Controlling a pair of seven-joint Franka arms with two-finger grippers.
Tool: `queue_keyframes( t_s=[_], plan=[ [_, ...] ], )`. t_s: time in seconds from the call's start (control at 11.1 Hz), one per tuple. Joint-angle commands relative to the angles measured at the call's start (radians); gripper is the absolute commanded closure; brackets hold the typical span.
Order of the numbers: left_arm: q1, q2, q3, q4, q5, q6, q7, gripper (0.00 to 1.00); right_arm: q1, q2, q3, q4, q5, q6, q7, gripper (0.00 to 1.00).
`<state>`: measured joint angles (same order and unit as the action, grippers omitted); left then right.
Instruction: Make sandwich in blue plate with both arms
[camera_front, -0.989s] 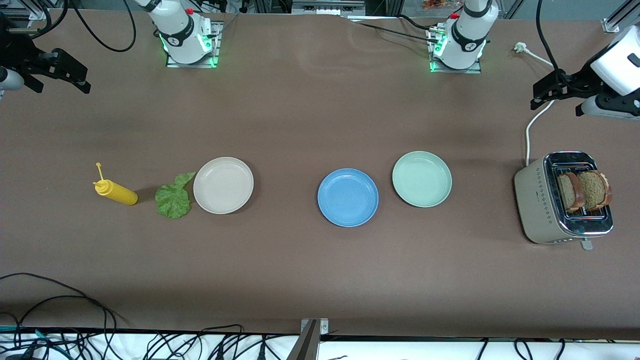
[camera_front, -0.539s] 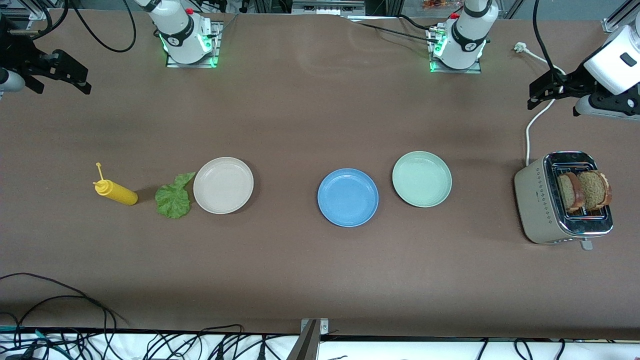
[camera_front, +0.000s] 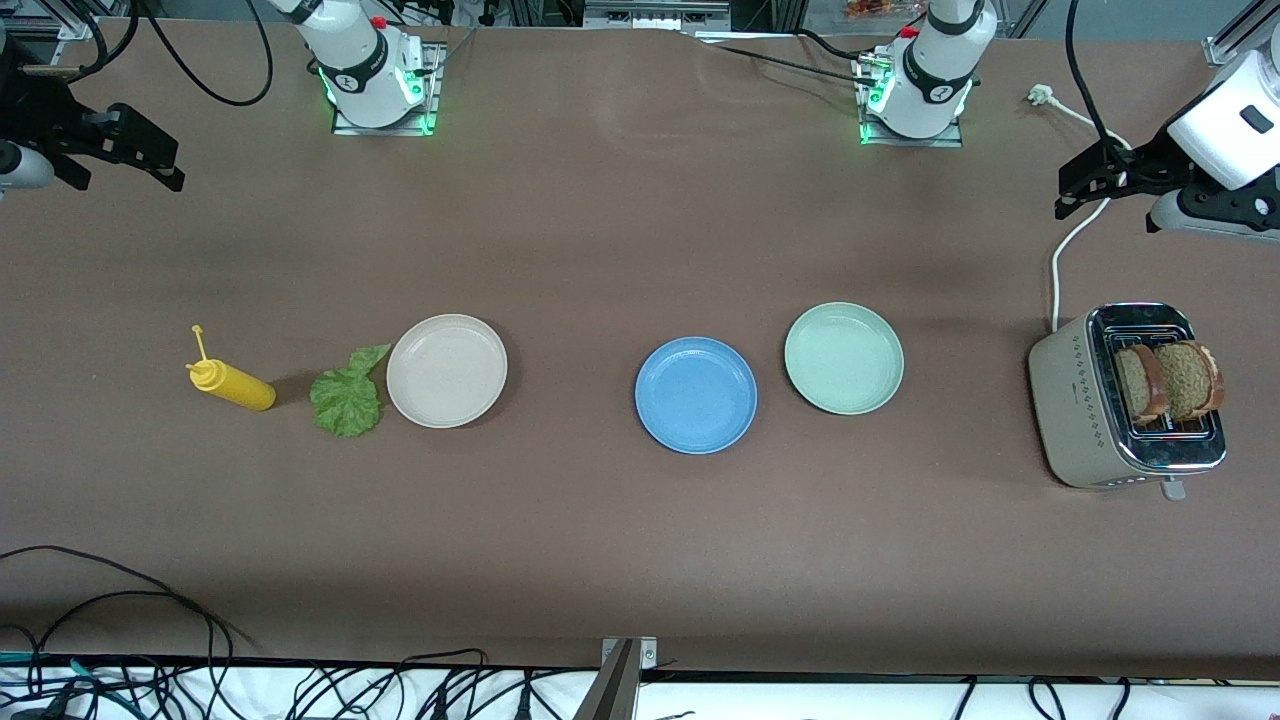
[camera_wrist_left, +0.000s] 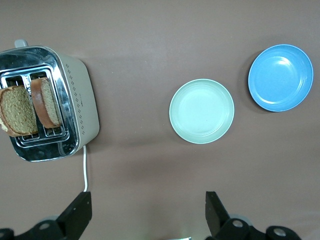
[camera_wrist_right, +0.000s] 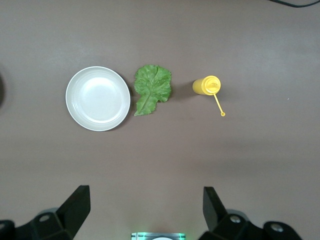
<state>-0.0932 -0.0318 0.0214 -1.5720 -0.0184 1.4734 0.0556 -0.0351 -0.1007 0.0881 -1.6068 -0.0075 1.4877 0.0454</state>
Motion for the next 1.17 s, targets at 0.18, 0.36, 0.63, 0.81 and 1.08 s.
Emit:
queue_keyframes(
  t_s=[0.18,0.36,0.63,0.81,1.08],
  plan=[
    [-0.006,0.0,-0.003,0.004,0.031,0.031,0.018,0.0,0.001,0.009,-0.001,0.028,0.006,-0.021,0.014,0.0],
    [0.0,0.0,0.0,0.004,0.031,0.033,0.018,0.0,0.001,0.009,-0.001,0.028,0.006,-0.021,0.014,0.0],
    [0.006,0.0,0.002,0.004,0.018,0.033,0.018,0.0,0.001,0.009,-0.001,0.028,0.006,-0.021,0.014,0.0],
    [0.007,0.007,0.003,0.004,0.011,0.044,0.018,0.0,0.001,0.009,-0.001,0.028,0.006,-0.021,0.014,0.0],
    [0.009,0.01,0.002,0.003,0.011,0.082,0.018,0.0,0.001,0.009,-0.001,0.028,0.006,-0.023,0.014,0.0]
  ],
)
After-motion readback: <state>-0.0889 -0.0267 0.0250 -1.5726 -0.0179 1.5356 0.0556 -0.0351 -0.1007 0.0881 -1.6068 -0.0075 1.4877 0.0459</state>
